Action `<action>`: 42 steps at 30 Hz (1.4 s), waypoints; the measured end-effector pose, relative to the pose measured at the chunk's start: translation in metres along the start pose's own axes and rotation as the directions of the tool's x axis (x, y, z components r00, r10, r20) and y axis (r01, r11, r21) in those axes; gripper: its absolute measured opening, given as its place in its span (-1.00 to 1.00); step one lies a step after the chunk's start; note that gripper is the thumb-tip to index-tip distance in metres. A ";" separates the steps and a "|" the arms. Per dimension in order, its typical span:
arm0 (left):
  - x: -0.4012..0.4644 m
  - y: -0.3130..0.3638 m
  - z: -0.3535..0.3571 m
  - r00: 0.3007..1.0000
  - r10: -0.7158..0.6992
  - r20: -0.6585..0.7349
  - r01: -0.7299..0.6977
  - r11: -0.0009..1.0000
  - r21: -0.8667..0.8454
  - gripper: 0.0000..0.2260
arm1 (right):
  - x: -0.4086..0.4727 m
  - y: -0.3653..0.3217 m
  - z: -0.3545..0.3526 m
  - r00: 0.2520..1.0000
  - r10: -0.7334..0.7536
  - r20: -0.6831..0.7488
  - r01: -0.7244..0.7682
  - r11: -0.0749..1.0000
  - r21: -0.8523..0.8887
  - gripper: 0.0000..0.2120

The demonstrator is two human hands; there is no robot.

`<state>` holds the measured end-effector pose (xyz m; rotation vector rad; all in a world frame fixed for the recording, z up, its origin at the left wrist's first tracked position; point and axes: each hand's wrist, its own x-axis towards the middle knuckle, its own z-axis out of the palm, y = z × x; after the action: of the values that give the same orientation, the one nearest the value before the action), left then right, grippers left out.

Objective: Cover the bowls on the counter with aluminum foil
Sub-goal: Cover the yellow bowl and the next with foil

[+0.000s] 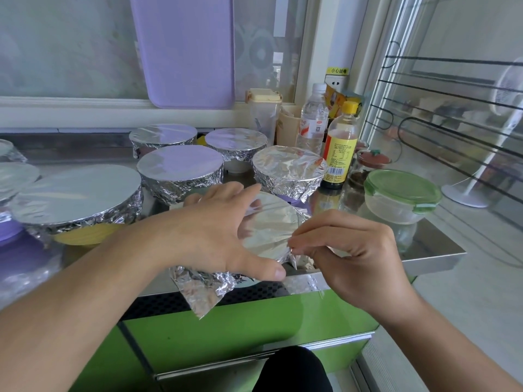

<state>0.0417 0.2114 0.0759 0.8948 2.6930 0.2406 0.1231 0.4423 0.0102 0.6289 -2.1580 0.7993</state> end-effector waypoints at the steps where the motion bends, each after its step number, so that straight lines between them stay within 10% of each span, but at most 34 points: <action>1: 0.000 -0.001 -0.001 1.000 0.011 -0.002 -0.011 1.000 0.001 0.28 | 0.001 0.001 0.000 1.000 -0.020 0.002 0.020 1.000 -0.021 -0.74; 22: 0.001 0.000 -0.008 0.997 0.078 0.022 -0.078 0.997 0.002 0.27 | -0.001 -0.005 0.004 0.999 -0.041 0.004 0.041 0.999 0.025 -0.93; 42: 0.002 0.006 0.009 0.997 -0.073 -0.018 0.074 0.996 0.041 0.23 | -0.009 0.003 0.009 0.992 0.085 0.094 -0.082 0.996 -0.036 -0.69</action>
<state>0.0468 0.2178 0.0689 0.8064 2.7491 0.1771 0.1226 0.4397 -0.0030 0.5743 -2.2922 0.7914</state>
